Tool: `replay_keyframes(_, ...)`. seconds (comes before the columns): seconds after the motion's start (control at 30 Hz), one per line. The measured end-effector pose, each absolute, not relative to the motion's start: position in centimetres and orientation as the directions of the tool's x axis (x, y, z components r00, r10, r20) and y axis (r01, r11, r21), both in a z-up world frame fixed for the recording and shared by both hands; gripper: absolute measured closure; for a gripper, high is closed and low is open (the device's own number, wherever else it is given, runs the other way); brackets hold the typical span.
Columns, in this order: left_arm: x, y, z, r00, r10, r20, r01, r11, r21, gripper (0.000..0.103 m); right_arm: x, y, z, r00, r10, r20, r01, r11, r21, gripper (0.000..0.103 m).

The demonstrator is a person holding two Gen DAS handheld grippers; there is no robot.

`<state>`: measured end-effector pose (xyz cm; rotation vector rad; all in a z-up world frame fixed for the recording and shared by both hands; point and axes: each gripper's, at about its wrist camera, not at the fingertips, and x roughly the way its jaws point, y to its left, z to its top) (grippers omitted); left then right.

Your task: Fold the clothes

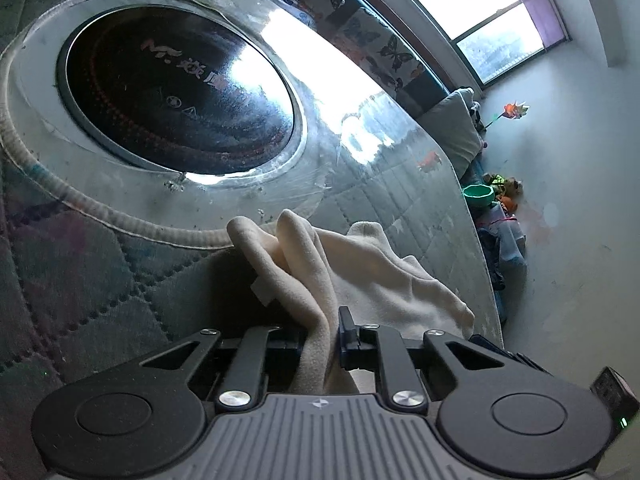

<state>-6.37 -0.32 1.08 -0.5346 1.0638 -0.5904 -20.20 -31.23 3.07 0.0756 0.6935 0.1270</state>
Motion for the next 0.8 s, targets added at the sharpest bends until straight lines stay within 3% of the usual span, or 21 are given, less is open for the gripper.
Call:
replay_keyframes(0.03,-6.4,-0.3,1.1,0.364,-0.674,-0.643,0.189,0.729,-0.658,0.087,-20.0,-32.2,2.7,0.759,0.128,-0.639,-0.064,0.99,0.122,0.06)
replay_keyframes(0.2,-6.5,-0.5,1.3,0.368,-0.664,-0.651,0.201,0.741,-0.641,0.087,-19.0,-35.0,0.8,0.749,0.129,-0.65,0.004,0.98,0.2,0.053)
replay_keyframes(0.4,-6.5,-0.7,1.5,0.373,-0.652,-0.661,0.213,0.753,-0.622,0.087,-19.4,-34.9,0.3,0.758,0.199,-0.621,-0.024,0.96,0.279,0.053)
replay_keyframes(0.47,-6.6,-0.8,1.6,0.377,-0.645,-0.665,0.222,0.76,-0.611,0.087,-19.7,-34.1,0.8,0.753,0.216,-0.621,-0.05,0.961,0.273,0.068)
replay_keyframes(0.5,-6.6,-1.0,1.8,0.38,-0.638,-0.67,0.23,0.767,-0.599,0.087,-19.7,-34.0,0.9,0.753,0.217,-0.621,-0.044,0.958,0.282,0.08)
replay_keyframes(0.6,-6.8,-1.5,2.3,0.39,-0.616,-0.684,0.254,0.786,-0.563,0.087,-20.2,-33.9,1.3,0.765,0.219,-0.606,-0.033,0.952,0.303,0.091)
replay_keyframes(0.8,-6.5,-3.2,3.8,0.393,-0.626,-0.673,0.32,0.779,-0.538,0.087,-21.9,-33.9,3.3,0.805,0.212,-0.554,-0.046,0.953,0.299,0.091)
